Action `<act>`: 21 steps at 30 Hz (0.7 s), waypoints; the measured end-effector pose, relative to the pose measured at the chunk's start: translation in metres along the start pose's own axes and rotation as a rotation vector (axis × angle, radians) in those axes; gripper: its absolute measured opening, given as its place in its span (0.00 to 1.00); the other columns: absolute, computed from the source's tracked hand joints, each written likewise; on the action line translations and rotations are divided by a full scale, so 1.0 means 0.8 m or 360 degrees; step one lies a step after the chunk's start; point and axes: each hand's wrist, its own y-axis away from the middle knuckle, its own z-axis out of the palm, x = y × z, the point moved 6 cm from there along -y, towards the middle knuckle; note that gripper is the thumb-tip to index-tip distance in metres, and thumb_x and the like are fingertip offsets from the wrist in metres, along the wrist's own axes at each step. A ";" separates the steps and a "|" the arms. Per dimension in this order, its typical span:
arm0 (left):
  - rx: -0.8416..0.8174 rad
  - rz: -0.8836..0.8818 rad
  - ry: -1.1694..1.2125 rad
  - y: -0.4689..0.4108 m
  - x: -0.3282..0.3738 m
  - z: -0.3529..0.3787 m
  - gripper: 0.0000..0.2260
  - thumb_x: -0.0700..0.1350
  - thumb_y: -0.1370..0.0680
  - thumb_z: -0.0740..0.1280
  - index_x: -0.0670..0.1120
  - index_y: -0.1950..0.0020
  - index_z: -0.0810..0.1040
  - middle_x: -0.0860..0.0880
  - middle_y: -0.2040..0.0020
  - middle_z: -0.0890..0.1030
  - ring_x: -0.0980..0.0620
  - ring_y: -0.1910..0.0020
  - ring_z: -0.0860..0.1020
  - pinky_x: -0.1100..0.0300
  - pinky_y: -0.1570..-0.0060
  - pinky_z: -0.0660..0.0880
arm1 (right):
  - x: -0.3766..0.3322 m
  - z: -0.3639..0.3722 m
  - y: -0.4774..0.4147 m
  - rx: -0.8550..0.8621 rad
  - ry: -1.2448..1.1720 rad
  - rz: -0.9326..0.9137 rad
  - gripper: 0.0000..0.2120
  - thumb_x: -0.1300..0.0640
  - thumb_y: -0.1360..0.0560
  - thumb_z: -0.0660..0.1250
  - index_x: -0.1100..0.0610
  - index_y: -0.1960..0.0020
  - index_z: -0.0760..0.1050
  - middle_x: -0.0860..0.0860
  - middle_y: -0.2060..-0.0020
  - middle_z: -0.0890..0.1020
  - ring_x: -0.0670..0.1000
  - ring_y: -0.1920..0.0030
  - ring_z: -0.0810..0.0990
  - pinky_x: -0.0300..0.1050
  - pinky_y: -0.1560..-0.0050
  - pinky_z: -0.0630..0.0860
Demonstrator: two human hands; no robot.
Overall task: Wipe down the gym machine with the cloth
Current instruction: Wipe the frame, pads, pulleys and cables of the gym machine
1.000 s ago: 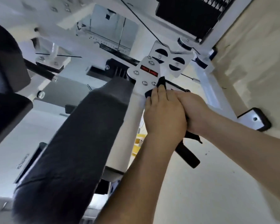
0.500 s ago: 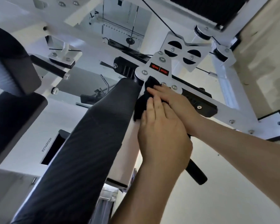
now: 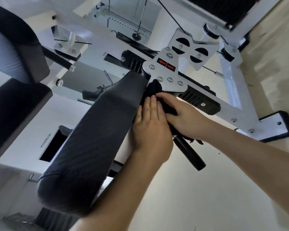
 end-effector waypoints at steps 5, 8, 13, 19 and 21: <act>-0.0185 -0.0037 -0.0113 -0.027 0.003 -0.002 0.45 0.59 0.22 0.62 0.39 0.23 0.35 0.42 0.22 0.34 0.46 0.23 0.35 0.52 0.27 0.36 | 0.002 -0.009 0.017 -0.0023 -0.0060 0.0137 0.24 0.57 0.18 0.57 0.45 0.24 0.60 0.44 0.23 0.59 0.42 0.25 0.56 0.35 0.28 0.52; -0.0114 -0.0060 -0.0124 0.016 -0.001 -0.003 0.37 0.52 0.19 0.56 0.39 0.24 0.33 0.43 0.23 0.33 0.46 0.23 0.34 0.52 0.28 0.34 | -0.014 -0.003 0.031 -0.0124 0.0033 0.0104 0.26 0.54 0.18 0.57 0.45 0.22 0.55 0.45 0.22 0.55 0.41 0.24 0.52 0.39 0.26 0.50; -0.0013 0.0019 -0.0186 0.116 -0.018 -0.007 0.33 0.50 0.22 0.48 0.39 0.24 0.34 0.43 0.21 0.39 0.46 0.23 0.34 0.52 0.30 0.29 | -0.050 0.045 0.082 -0.0389 0.0913 -0.0269 0.29 0.45 0.20 0.48 0.42 0.22 0.42 0.42 0.22 0.49 0.43 0.24 0.49 0.59 0.27 0.52; -0.0049 -0.0069 -0.0167 0.046 -0.009 -0.009 0.35 0.52 0.20 0.52 0.40 0.24 0.34 0.43 0.22 0.35 0.46 0.23 0.35 0.51 0.26 0.36 | -0.023 0.027 0.083 -0.0260 0.0883 -0.0027 0.30 0.49 0.18 0.52 0.46 0.21 0.42 0.44 0.21 0.46 0.49 0.22 0.45 0.56 0.25 0.55; -0.0108 -0.0071 -0.0187 0.029 -0.006 -0.007 0.37 0.52 0.19 0.56 0.39 0.23 0.34 0.42 0.22 0.34 0.46 0.23 0.35 0.51 0.26 0.37 | -0.013 0.023 0.088 -0.0221 0.0602 0.0070 0.31 0.53 0.18 0.56 0.49 0.21 0.45 0.46 0.21 0.47 0.49 0.22 0.47 0.52 0.25 0.55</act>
